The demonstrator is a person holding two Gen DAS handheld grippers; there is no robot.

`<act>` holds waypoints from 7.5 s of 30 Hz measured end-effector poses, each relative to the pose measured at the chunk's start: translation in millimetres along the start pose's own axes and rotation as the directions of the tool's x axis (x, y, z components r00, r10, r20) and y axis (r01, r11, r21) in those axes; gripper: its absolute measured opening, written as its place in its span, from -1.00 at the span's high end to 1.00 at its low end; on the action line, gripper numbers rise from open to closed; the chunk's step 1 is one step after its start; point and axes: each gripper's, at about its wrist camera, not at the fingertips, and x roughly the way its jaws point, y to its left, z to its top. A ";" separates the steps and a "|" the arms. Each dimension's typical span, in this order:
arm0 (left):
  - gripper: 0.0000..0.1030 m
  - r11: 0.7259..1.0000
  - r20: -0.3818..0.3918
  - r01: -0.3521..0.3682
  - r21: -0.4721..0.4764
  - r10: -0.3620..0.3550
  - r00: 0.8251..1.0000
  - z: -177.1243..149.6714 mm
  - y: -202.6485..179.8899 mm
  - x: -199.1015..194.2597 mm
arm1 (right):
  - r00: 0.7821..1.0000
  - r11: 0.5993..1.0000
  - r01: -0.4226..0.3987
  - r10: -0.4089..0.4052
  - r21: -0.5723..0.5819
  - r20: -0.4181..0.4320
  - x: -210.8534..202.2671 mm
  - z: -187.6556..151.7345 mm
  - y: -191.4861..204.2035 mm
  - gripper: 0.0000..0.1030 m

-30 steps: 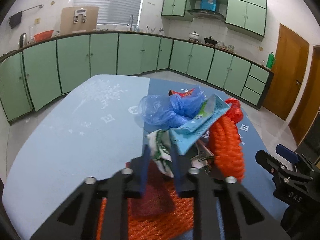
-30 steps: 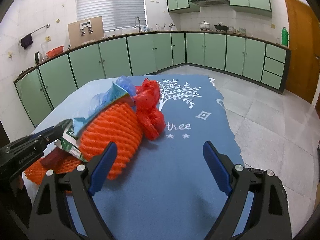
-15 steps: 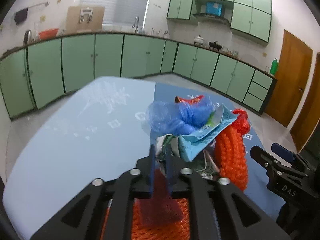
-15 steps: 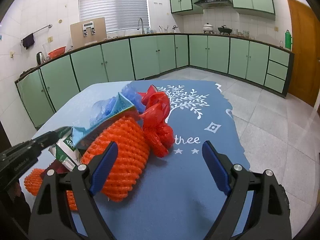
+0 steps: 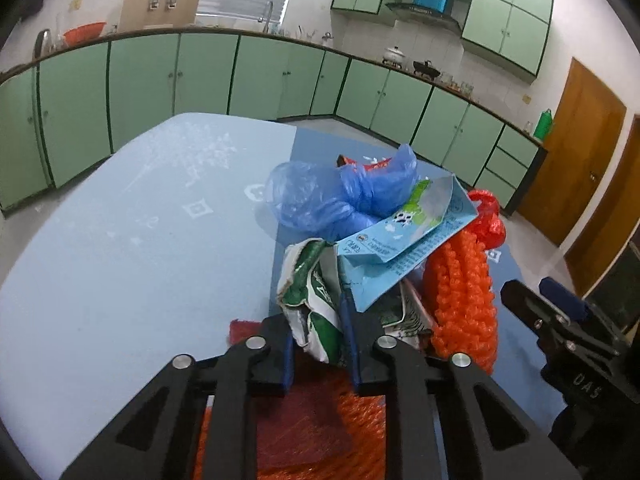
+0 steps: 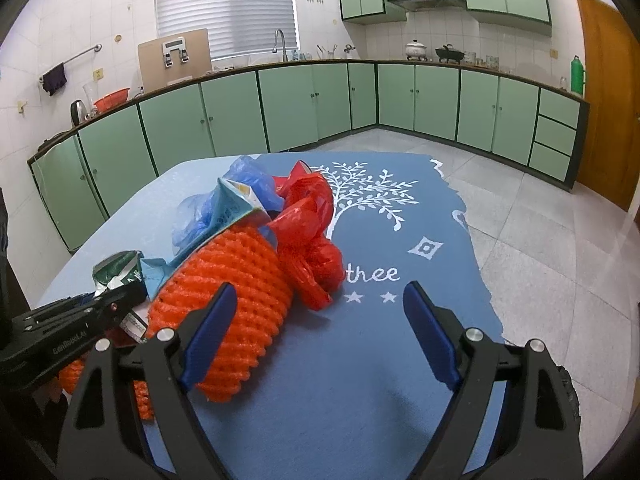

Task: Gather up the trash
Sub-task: 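Grasp the green wrapper with the left gripper while the right grasps the red plastic bag, then carry wrapper and red bag over the bin and open both grippers, then move both grippers back over the orange nets on the table, then grasp the red scrub pad with the left gripper while the right grasps an orange net, then carry pad and orange net over the bin and open both grippers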

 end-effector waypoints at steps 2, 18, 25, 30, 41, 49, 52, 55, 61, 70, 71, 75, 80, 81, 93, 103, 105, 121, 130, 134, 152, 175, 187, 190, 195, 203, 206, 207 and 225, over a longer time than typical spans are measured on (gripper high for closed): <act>0.73 1.000 0.022 0.005 0.004 -0.005 1.000 0.4 -2.4 -3.0 | 1.000 1.000 -0.001 0.001 -0.002 0.001 2.0 2.1 -0.5 -0.59; 0.84 0.999 0.121 -0.043 0.020 0.040 0.992 14.9 3.0 -16.1 | 0.997 0.998 -0.056 0.056 -0.002 -0.059 44.8 24.8 -2.4 0.31; 0.87 0.999 0.161 -0.038 0.005 0.037 0.986 19.2 4.0 -27.2 | 0.995 0.994 -0.097 0.096 -0.055 -0.027 30.1 29.0 6.7 0.75; 0.87 0.999 0.211 -0.033 0.004 0.032 0.977 28.4 2.9 -45.7 | 0.994 0.993 -0.111 0.111 -0.042 0.017 9.4 40.0 4.9 0.76; 0.87 0.999 0.348 -0.046 0.018 0.037 0.937 46.1 -7.8 -94.9 | 0.988 0.992 -0.114 0.119 -0.048 0.102 -38.3 63.1 4.5 0.76; 0.87 0.999 0.361 0.011 0.045 -0.027 0.932 52.0 -24.0 -110.8 | 0.986 0.993 -0.115 0.119 -0.042 0.116 -57.6 60.7 -1.8 0.76; 0.87 0.997 0.343 0.042 0.067 -0.063 0.937 49.0 -36.8 -106.9 | 0.987 0.994 -0.102 0.106 -0.034 0.124 -66.4 57.7 -10.5 0.76; 0.87 0.993 0.327 0.069 0.095 -0.097 0.940 45.2 -52.8 -101.7 | 0.987 0.996 -0.091 0.093 -0.019 0.128 -75.0 53.7 -21.3 0.76; 0.87 0.980 0.286 0.127 0.154 -0.167 0.944 38.4 -92.6 -86.5 | 0.990 0.999 -0.044 0.043 0.004 0.134 -95.7 41.9 -47.8 0.76; 0.87 0.939 0.178 0.241 0.245 -0.288 0.941 16.1 -161.4 -58.5 | 0.989 0.993 0.075 -0.085 0.086 0.119 -122.2 10.2 -111.8 0.76; 0.87 0.934 0.166 0.251 0.256 -0.298 0.940 13.1 -168.5 -55.9 | 0.988 0.990 0.094 -0.105 0.101 0.113 -125.6 4.4 -121.4 0.76; 0.87 0.906 0.114 0.296 0.302 -0.343 0.933 -0.9 -201.1 -45.7 | 0.982 0.978 0.154 -0.168 0.143 0.092 -133.2 -13.7 -148.6 0.76; 0.87 0.861 0.040 0.355 0.363 -0.395 0.918 -20.4 -246.0 -33.0 | 0.968 0.956 0.227 -0.242 0.187 0.064 -143.0 -38.5 -178.0 0.76; 0.87 0.853 0.029 0.365 0.372 -0.404 0.914 -26.0 -253.5 -31.3 | 0.965 0.950 0.241 -0.257 0.200 0.056 -144.9 -44.0 -185.3 0.76; 0.87 0.785 -0.094 0.462 0.413 -0.468 0.879 -55.8 -314.5 0.7 | 0.935 0.894 0.346 -0.353 0.284 -0.025 -146.5 -91.4 -236.6 0.76; 0.61 0.770 -0.158 0.476 0.424 -0.455 0.876 -67.2 -333.4 19.5 | 0.929 0.876 0.369 -0.352 0.311 -0.111 -121.5 -113.6 -258.0 0.52; 0.51 0.773 -0.164 0.479 0.417 -0.454 0.876 -68.0 -332.4 21.0 | 0.925 0.869 0.379 -0.357 0.317 -0.127 -117.8 -117.7 -260.2 0.33; -0.13 0.856 -0.020 0.363 0.367 -0.383 0.923 -29.0 -262.9 -9.3 | 0.938 0.886 0.338 -0.344 0.317 -0.038 -113.8 -81.4 -222.3 -0.73; -0.15 0.948 0.137 0.119 0.296 -0.165 0.977 -0.9 -153.4 -36.4 | 0.982 0.960 0.166 -0.182 0.224 0.050 -78.5 -31.2 -136.1 -0.74; -0.15 0.971 0.175 0.026 0.239 -0.069 0.982 7.3 -107.6 -43.3 | 0.991 0.980 0.098 -0.113 0.176 0.078 -62.4 -18.0 -94.1 -0.74; -0.15 0.985 0.177 -0.155 0.073 0.140 0.974 2.2 15.4 -55.1 | 0.999 0.999 -0.046 0.046 0.016 0.003 -2.1 -3.6 27.2 -0.74; -0.23 0.987 0.100 -0.142 0.070 0.134 0.986 -3.8 25.1 -39.0 | 0.971 0.981 -0.191 0.192 0.020 -0.143 27.5 -16.4 56.2 0.31; -0.23 0.984 0.000 -0.145 0.099 0.146 0.989 -12.3 12.1 -16.9 | 0.981 0.986 -0.165 0.166 0.024 -0.096 6.1 -8.2 33.5 0.39; -0.23 0.985 -0.026 -0.142 0.096 0.145 0.989 -13.3 13.2 -12.1 | 0.982 0.986 -0.162 0.164 0.034 -0.097 5.1 -8.3 27.5 0.39; 0.15 0.992 -0.068 -0.106 0.068 0.110 0.992 -14.7 17.5 -5.6 | 0.982 0.986 -0.159 0.162 0.040 -0.100 3.8 -9.6 24.0 0.38; 0.18 0.993 0.015 -0.098 0.064 0.097 0.995 -7.7 13.4 -27.3 | 0.983 0.985 -0.162 0.166 0.055 -0.078 -6.4 -6.0 17.5 0.39; 0.18 0.993 0.044 -0.095 0.072 0.092 0.995 -2.2 8.2 -34.8 | 0.985 0.986 -0.158 0.161 0.054 -0.060 -13.4 -2.1 13.8 0.39; 0.18 0.993 0.052 -0.090 0.072 0.087 0.995 1.4 6.1 -37.4 | 0.987 0.987 -0.152 0.155 0.050 -0.052 -16.9 -0.1 12.3 0.39; 0.18 0.989 0.133 0.009 0.146 -0.029 0.991 27.4 -52.8 -54.4 | 0.995 0.992 -0.093 0.088 0.090 0.053 -58.9 19.3 -33.7 0.39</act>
